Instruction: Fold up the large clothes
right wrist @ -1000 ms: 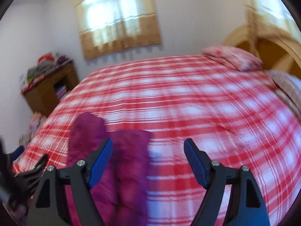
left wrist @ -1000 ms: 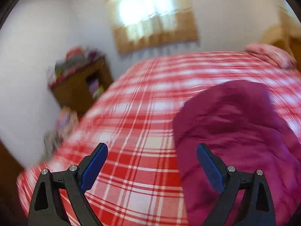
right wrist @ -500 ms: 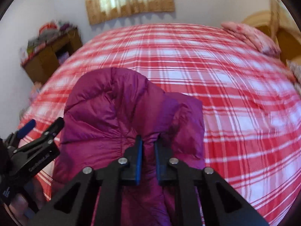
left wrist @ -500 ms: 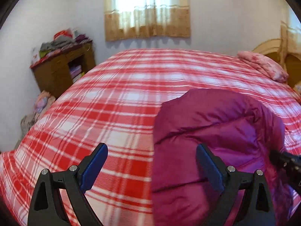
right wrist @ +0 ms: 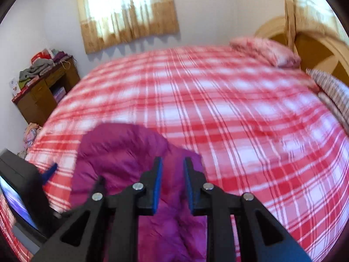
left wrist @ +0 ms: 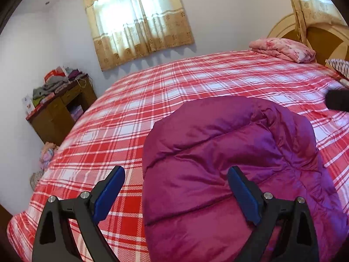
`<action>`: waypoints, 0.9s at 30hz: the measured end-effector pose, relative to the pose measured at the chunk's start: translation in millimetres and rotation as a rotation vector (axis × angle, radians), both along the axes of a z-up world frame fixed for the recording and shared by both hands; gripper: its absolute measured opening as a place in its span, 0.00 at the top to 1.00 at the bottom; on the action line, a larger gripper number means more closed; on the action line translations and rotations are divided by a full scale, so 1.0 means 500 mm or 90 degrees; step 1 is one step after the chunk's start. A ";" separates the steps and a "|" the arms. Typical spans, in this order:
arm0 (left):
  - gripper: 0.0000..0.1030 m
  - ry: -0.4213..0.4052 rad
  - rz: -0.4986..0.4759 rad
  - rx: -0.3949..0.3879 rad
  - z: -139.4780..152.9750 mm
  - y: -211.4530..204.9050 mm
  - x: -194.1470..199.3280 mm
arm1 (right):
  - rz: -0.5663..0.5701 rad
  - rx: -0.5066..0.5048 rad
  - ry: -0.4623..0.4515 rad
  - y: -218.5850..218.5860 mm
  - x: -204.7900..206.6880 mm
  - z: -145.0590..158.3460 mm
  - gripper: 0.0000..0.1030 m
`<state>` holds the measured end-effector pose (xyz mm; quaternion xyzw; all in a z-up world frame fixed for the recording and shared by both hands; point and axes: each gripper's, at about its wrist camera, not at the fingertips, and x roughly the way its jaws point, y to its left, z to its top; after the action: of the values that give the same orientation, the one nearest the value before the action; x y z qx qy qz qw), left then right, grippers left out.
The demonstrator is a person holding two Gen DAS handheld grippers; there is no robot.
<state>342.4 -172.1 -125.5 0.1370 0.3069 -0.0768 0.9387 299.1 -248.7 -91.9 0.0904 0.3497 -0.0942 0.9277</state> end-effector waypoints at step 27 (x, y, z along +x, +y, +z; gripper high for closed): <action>0.02 0.047 0.124 -0.003 -0.101 0.004 0.100 | -0.019 0.045 0.003 -0.039 0.056 -0.242 0.79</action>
<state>392.5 -169.9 -176.3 0.1017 0.3527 0.0095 0.9301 327.0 -268.2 -213.0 0.1283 0.3533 -0.0958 0.9217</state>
